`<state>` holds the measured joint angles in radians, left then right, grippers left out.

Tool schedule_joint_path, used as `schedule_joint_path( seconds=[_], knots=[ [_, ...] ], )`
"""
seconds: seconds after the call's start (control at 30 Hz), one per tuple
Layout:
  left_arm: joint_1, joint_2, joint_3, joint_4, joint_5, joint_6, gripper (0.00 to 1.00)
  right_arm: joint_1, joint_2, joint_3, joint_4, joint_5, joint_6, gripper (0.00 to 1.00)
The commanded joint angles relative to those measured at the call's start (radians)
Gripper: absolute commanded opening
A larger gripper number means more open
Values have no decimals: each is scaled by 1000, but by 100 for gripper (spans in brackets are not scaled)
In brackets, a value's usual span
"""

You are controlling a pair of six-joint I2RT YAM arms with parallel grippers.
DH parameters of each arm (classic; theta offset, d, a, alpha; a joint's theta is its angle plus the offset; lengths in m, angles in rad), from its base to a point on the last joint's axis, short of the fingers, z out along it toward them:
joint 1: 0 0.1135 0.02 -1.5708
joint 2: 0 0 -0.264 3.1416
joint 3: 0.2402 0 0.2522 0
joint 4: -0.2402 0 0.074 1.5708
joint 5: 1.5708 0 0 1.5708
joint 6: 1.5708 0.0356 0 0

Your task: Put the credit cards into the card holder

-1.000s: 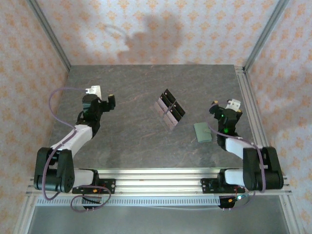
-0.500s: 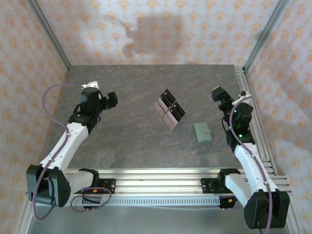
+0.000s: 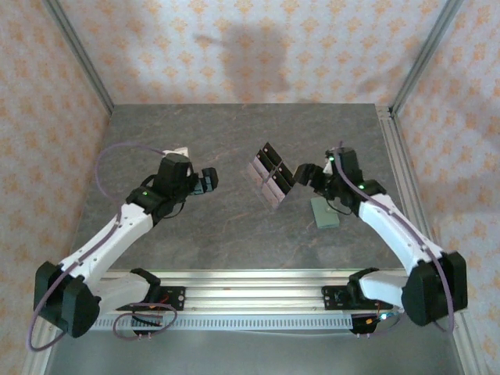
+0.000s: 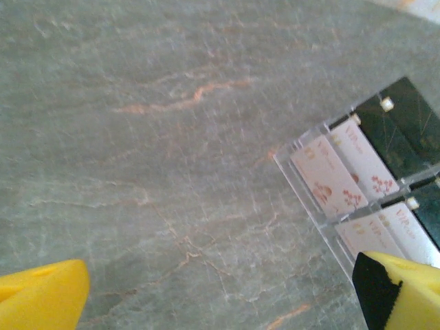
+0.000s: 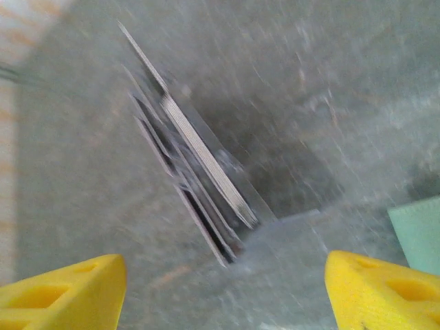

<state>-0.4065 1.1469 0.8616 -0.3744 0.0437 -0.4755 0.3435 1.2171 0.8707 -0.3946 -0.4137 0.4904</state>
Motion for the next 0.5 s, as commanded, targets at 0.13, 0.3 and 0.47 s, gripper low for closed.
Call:
schedule_joint_path(
  seconds=[0.13, 0.3, 0.47],
  knots=[
    [-70, 193, 82, -36, -53, -52, 100, 167, 90, -11, -105, 210, -23, 75],
    [-119, 385, 232, -131, -134, -84, 100, 192, 142, -30, -66, 245, -6, 73],
    [-145, 580, 403, -234, -211, -79, 100, 191, 204, -5, -47, 262, -11, 71]
  ],
)
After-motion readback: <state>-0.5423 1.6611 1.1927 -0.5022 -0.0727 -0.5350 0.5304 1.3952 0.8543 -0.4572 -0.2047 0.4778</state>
